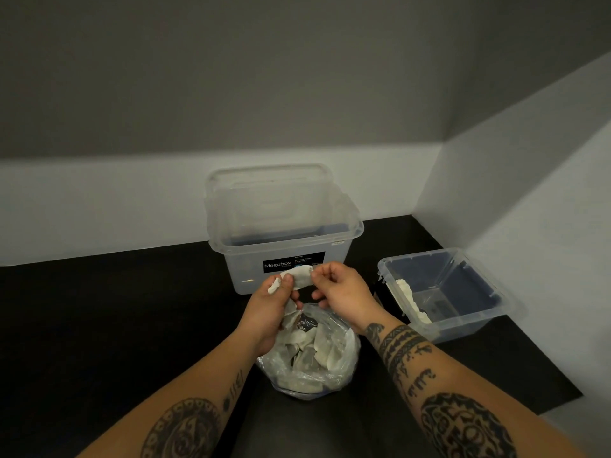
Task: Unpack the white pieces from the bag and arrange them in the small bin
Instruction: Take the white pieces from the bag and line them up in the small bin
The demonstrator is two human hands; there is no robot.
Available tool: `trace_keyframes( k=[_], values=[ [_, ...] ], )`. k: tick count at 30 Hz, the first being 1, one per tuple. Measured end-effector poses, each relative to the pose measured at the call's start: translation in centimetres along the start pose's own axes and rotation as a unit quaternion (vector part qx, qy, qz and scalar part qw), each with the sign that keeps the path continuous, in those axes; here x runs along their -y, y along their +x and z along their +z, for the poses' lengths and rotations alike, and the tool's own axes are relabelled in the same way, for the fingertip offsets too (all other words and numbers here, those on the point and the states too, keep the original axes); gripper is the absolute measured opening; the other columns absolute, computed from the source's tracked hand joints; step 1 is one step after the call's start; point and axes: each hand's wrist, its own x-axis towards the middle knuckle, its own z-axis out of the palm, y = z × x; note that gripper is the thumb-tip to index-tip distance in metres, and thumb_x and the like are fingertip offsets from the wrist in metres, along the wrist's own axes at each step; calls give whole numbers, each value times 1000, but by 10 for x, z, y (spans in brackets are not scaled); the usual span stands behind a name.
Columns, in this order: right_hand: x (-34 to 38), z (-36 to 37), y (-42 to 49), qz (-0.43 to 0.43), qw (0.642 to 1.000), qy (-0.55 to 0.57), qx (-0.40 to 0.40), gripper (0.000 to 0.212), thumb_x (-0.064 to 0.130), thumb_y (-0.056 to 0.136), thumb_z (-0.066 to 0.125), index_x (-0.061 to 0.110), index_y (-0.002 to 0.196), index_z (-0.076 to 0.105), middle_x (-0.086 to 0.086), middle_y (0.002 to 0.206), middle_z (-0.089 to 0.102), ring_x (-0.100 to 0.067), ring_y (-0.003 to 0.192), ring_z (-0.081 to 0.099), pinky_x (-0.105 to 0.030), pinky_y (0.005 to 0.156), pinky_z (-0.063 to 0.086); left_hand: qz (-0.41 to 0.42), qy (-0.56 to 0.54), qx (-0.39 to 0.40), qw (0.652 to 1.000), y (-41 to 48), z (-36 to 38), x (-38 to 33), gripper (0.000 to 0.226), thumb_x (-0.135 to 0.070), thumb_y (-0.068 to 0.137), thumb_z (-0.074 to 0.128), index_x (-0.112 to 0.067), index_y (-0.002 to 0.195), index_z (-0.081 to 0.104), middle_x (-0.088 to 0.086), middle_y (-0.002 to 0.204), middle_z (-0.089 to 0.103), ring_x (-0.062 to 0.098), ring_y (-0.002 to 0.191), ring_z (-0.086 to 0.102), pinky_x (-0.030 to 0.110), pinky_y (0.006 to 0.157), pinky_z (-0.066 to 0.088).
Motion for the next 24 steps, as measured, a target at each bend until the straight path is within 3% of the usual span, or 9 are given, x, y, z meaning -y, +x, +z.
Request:
trace_keyframes(
  k=[4,7,9,13,16,18,20,22,24],
  values=[
    [2,-1,1,-32,998,-36,-43,6,24,98,66,21,93,69,0,86,71,-8,70,69,-30,69,60,-7,2,6,1000,-3,3,-4,28,-39,102,58,-17,115,68,3,77,65,17,68,64,34,66,51],
    [9,-11,4,-70,992,-100,-36,10,24,96,68,27,86,69,5,82,71,-9,74,69,-27,70,55,-26,41,-20,999,-3,-2,-6,47,-57,102,46,-17,115,68,4,76,64,17,67,62,35,68,50],
    [16,-20,3,-90,987,-136,14,10,25,95,69,29,87,70,8,81,69,-7,74,63,-23,71,49,-63,47,-17,997,-1,-10,-7,64,-69,98,39,-15,114,70,7,81,67,20,69,64,36,71,51],
    [25,-17,-3,-98,949,-247,169,1,29,94,71,29,93,72,11,89,72,-1,84,67,-20,79,53,-154,4,86,984,-7,-13,-10,86,-85,87,28,-15,104,76,16,98,75,28,84,69,37,74,54],
    [20,0,0,-100,936,-301,154,10,31,95,69,24,100,73,7,89,75,-6,80,72,-31,80,61,-163,-15,148,975,-11,-7,-10,87,-86,85,30,-17,106,78,14,92,71,26,81,66,36,69,52],
    [14,8,2,-88,950,-267,136,5,25,95,68,23,99,71,2,85,76,-12,73,74,-36,75,63,-149,-17,164,975,-12,-8,-9,72,-77,90,44,-17,119,74,11,91,70,23,82,66,35,69,51],
    [7,11,4,-61,974,-185,116,10,15,95,66,24,99,68,0,88,76,-16,76,75,-37,75,64,-127,4,154,980,-12,-13,-10,44,-47,94,63,-15,124,68,8,92,69,21,81,68,30,63,52],
    [-3,10,8,-35,990,-110,79,10,16,97,65,26,98,66,0,93,76,-15,81,74,-41,84,62,-116,10,127,985,-13,-19,-11,26,-17,96,65,-16,122,67,6,87,69,20,78,70,29,56,52],
    [-13,4,12,-15,996,-80,47,7,20,98,65,27,96,67,1,92,76,-11,77,70,-43,86,61,-112,-4,85,990,-12,-25,-11,30,-5,97,61,-19,123,67,5,84,69,20,78,70,31,58,53]
  ],
)
